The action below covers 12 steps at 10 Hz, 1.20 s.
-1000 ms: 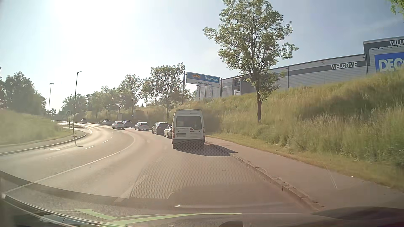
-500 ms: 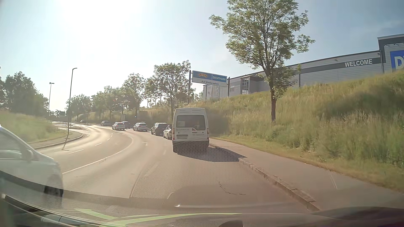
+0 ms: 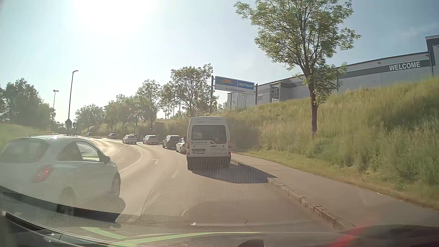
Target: Follow the waypoints while adhering to traffic rules and regulations
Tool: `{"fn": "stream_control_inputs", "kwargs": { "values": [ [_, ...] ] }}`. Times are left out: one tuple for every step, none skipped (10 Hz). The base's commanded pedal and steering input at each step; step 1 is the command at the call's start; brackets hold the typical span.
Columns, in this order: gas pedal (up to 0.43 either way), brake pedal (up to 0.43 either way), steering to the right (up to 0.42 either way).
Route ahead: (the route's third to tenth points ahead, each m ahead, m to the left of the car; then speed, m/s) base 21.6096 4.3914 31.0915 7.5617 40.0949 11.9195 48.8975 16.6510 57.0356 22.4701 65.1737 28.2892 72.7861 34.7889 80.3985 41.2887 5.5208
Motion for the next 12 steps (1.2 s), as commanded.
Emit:
{"fn": "stream_control_inputs", "kwargs": {
  "values": [
    [0.0, 0.0, -0.039],
    [0.0, 0.0, -0.039],
    [0.0, 0.0, -0.039],
    [0.0, 0.0, -0.039],
    [0.0, 0.0, -0.039],
    [0.087, 0.0, -0.039],
    [0.157, 0.0, -0.039],
    [0.177, 0.0, -0.04],
    [0.177, 0.0, -0.04],
    [0.189, 0.0, -0.04],
    [0.197, 0.0, -0.04],
    [0.197, 0.0, -0.041]
  ]
}}
